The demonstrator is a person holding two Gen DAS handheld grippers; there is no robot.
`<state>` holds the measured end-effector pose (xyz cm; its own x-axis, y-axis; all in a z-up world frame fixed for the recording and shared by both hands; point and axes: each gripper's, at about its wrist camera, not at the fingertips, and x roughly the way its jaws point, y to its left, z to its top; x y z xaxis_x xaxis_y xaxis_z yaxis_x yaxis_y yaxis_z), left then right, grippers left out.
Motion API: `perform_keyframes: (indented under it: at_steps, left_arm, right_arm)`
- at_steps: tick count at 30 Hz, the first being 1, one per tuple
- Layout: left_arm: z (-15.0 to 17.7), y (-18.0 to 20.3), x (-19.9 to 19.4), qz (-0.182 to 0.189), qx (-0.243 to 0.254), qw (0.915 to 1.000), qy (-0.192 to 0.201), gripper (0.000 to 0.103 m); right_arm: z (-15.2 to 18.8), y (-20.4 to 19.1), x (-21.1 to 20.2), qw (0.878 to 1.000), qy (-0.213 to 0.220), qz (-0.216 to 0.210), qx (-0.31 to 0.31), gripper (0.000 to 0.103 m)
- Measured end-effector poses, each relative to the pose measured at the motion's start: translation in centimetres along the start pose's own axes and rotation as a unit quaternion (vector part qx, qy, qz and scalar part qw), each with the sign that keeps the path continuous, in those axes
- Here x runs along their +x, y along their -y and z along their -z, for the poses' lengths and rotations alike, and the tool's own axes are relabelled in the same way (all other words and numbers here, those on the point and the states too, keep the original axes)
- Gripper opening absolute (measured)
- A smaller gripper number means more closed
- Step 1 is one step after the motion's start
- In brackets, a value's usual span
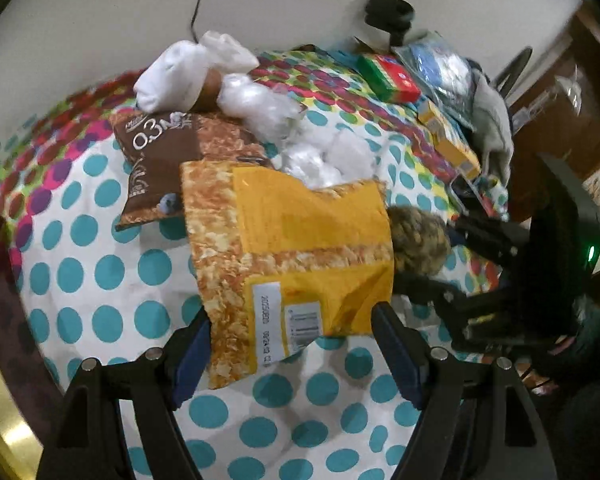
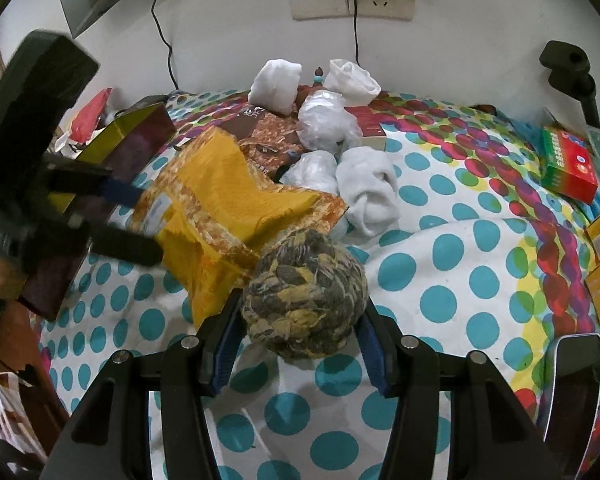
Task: Organize objects
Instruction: 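Close the left tool on the yellow snack bag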
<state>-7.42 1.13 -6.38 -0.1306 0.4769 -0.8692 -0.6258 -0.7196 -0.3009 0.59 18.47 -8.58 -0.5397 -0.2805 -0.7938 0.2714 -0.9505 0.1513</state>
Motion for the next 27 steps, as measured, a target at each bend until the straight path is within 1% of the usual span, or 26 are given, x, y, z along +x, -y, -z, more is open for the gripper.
perform_keyframes:
  at_steps: [2,4,5,7,8,10,11,13,15,17,18,19,20,21,22,24,25,27]
  left_arm:
    - [0.6,1.2,-0.7,-0.002,0.011,0.9998,0.016,0.079]
    - [1.0,2.0,-1.6,0.01,0.01,0.9993,0.033,0.079]
    - [1.2,2.4,-2.1,0.038,0.004,0.9983,0.044,0.079]
    - [1.5,2.8,-2.7,0.081,-0.004,0.995,0.057,0.079]
    - [1.5,3.3,-2.8,0.087,-0.006,0.9944,0.06,0.079]
    - [1.4,4.4,-2.7,0.064,0.004,0.9961,0.061,0.079]
    - [1.2,4.9,-2.6,0.05,0.009,0.9967,0.063,0.079]
    - [1.0,4.9,-2.8,0.051,-0.003,0.996,0.073,0.079]
    - [0.7,4.8,-2.9,0.056,-0.028,0.9945,0.084,0.079]
    - [0.5,4.4,-3.0,0.043,-0.048,0.9936,0.092,0.079]
    - [0.4,4.2,-2.9,0.043,-0.054,0.9932,0.094,0.079]
    - [0.3,4.1,-2.6,0.037,-0.062,0.9929,0.095,0.076]
    - [0.1,4.0,-2.1,0.015,-0.07,0.9932,0.092,0.062]
    - [0.0,3.8,-1.6,-0.002,-0.074,0.9938,0.083,0.05]
    - [-0.2,3.7,-1.1,-0.009,-0.077,0.9945,0.071,0.043]
    - [0.1,3.0,-0.9,-0.001,-0.099,0.9923,0.074,0.036]
    - [0.2,3.0,-0.9,-0.004,-0.104,0.9917,0.076,0.036]
    - [0.4,3.4,-1.1,-0.018,-0.1,0.991,0.087,0.034]
  right_arm:
    - [0.1,0.1,-0.1,1.0,0.0,0.003,-0.001,0.05]
    - [0.2,0.4,-0.1,1.0,-0.001,0.004,0.002,0.05]
    - [0.2,0.5,-0.1,1.0,-0.002,0.002,0.004,0.05]
    - [0.2,0.6,-0.1,1.0,-0.003,-0.005,0.008,0.05]
    - [0.3,0.5,-0.1,1.0,-0.004,0.0,0.005,0.05]
    - [0.4,0.2,-0.2,1.0,-0.001,0.011,-0.007,0.05]
    - [0.4,0.3,-0.2,1.0,-0.001,0.009,-0.006,0.05]
    - [0.5,0.6,-0.3,1.0,-0.001,0.006,-0.001,0.05]
    - [0.7,0.8,-0.3,1.0,-0.003,0.001,0.005,0.05]
    - [0.8,0.9,-0.4,1.0,-0.003,-0.004,0.008,0.05]
    - [0.9,0.8,-0.3,1.0,-0.005,-0.004,0.008,0.05]
    - [1.0,0.8,-0.3,1.0,-0.006,-0.002,0.008,0.05]
    - [1.0,0.7,-0.3,1.0,-0.005,-0.002,0.007,0.05]
    - [1.1,0.7,-0.3,1.0,-0.005,0.001,0.008,0.05]
    - [1.1,0.7,-0.2,1.0,-0.007,0.006,0.008,0.05]
    - [1.3,1.1,0.0,1.0,-0.008,0.003,0.015,0.05]
    - [1.4,1.3,0.0,1.0,-0.006,-0.003,0.024,0.05]
    - [1.4,1.4,-0.1,1.0,-0.003,-0.001,0.027,0.05]
